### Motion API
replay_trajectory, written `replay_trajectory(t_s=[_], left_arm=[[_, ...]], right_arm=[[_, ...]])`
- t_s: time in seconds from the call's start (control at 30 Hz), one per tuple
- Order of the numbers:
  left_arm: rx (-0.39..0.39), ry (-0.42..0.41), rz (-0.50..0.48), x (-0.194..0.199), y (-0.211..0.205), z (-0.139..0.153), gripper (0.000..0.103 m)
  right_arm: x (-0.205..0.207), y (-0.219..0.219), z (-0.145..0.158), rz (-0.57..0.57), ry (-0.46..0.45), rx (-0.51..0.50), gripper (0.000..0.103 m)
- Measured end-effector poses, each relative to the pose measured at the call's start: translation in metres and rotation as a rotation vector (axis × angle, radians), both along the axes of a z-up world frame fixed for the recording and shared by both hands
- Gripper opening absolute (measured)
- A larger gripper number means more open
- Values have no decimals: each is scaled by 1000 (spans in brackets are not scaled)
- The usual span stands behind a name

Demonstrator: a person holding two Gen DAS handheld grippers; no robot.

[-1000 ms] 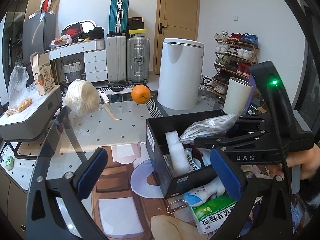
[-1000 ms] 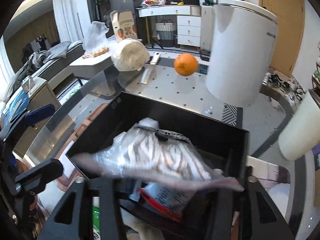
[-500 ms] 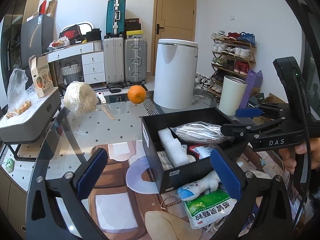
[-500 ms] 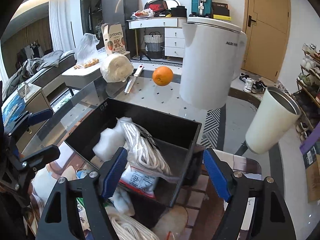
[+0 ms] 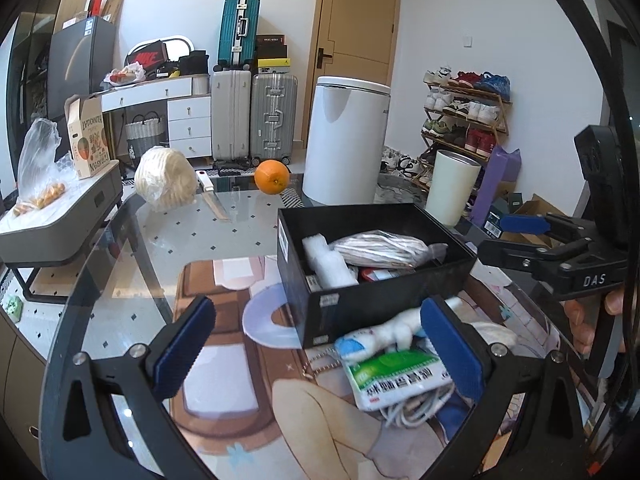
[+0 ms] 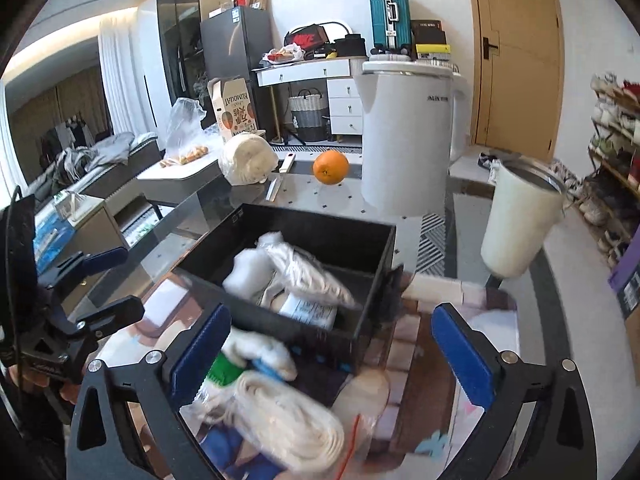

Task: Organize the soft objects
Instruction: 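Withdraw both tools from the box back toward the remaining items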

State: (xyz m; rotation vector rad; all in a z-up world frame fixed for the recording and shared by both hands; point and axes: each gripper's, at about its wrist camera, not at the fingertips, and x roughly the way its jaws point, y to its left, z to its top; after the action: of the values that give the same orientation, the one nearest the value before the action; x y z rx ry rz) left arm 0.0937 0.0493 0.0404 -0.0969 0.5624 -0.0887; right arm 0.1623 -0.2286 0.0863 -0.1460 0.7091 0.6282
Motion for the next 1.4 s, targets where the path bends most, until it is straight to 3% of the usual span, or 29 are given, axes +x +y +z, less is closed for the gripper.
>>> replay_trajectory(t_s=[0.4, 0.63, 0.83, 1.4], left_arm=[[-13, 11, 15, -21, -9, -7, 103], [-9, 22, 0, -24, -18, -10, 103], [-8, 30, -36, -25, -30, -17, 103], [-28, 30, -10, -26, -27, -25, 103]], right_arm=[[-35, -24, -9, -10, -10, 31, 102], [-36, -19, -18, 29, 32, -33, 102], [-40, -14, -27, 74, 66, -42, 102], [-33, -1, -52, 103, 171, -57, 102]])
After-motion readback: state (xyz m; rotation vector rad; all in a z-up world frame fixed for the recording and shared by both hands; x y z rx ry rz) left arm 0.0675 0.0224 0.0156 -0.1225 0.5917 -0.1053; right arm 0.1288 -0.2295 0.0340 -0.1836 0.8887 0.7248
